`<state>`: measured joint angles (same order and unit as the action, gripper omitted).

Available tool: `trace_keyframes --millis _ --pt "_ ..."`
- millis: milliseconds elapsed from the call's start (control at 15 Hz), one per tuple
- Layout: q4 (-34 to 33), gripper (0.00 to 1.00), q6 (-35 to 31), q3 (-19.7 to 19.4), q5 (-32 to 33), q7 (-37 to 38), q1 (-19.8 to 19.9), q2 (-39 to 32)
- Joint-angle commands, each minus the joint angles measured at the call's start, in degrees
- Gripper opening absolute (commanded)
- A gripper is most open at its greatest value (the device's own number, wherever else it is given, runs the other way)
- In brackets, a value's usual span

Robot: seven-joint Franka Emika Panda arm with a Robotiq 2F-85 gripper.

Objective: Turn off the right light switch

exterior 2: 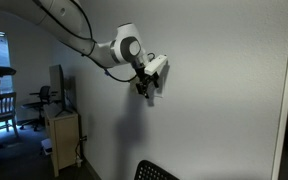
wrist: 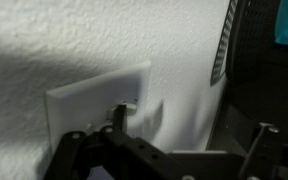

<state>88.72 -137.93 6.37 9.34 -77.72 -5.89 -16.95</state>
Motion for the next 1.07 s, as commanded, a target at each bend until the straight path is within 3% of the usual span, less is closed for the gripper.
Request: trace_keyframes --millis 0,200,400,667,800,867,1000 --pt "-0.51 1.0 1.45 0.91 -1.94 -0.32 1.11 -1.99" --pt "1.71 1.0 2.23 0.01 -0.06 3.77 0.15 1.47" --pt "8.78 1.0 4.23 -1.75 6.17 18.21 -1.97 8.53" --pt "17.28 1.0 7.59 -0.94 10.7 35.18 -1.9 16.3" --pt "20.62 1.0 10.27 -0.66 5.67 37.43 -0.75 19.01" --pt "15.11 1.0 9.22 -0.11 8.34 35.82 -1.48 15.0" --pt "18.19 1.0 10.27 -0.32 6.75 37.09 -1.19 17.49"
